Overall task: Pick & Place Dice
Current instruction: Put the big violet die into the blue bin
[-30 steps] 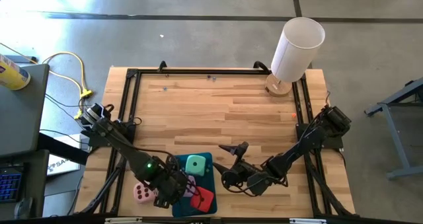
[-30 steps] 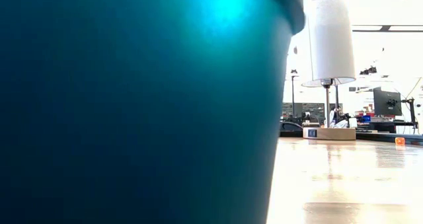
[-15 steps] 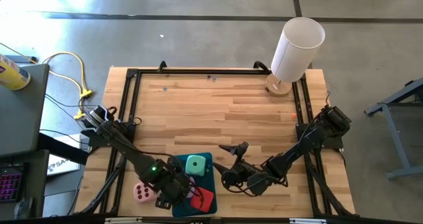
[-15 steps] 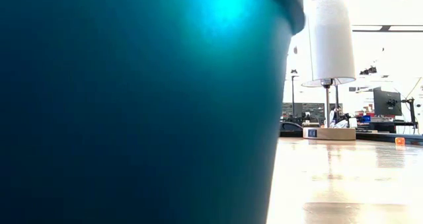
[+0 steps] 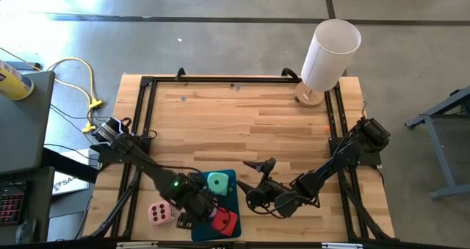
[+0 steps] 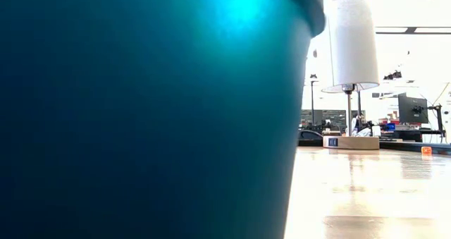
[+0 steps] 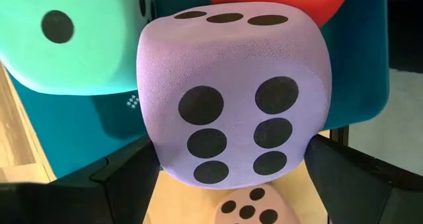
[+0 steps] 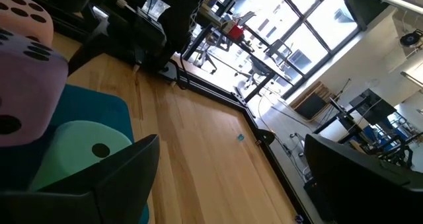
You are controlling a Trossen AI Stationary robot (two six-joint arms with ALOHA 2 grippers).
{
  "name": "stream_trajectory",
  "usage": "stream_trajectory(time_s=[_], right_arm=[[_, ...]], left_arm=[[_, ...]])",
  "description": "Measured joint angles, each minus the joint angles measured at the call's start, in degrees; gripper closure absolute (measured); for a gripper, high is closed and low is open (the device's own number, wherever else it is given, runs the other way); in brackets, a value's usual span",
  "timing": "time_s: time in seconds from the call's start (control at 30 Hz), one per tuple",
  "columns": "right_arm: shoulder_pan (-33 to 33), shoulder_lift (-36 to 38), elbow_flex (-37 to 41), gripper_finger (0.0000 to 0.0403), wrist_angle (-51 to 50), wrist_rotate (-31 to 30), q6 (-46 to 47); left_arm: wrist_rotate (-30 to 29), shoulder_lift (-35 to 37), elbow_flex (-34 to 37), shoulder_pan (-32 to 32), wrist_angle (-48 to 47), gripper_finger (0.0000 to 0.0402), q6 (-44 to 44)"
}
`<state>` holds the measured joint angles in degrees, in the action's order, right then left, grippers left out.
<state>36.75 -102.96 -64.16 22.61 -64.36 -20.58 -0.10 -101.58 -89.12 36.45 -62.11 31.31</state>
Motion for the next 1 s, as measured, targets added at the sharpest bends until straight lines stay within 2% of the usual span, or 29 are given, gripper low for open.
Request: stream_trajectory(time_s=[0.17,0.37,1.0], right_arm=[[0.0,0.0,0.0,0.0037,0.0,0.0,0.0],[0.0,0.0,0.0,0.0037,-0.1,0.0,0.0],[0.0,0.0,0.0,0.0037,-2.6,0.4,3.0]], left_arm=[[-0.3,0.0,0.0,-0.1,0.0,0.0066,-0.2],[-3.3,0.0,0.0,0.6,0.3,0.0063,-2.2],[-2.4,-0.7,0.9,0.8,1.4,0.0061,-2.2]])
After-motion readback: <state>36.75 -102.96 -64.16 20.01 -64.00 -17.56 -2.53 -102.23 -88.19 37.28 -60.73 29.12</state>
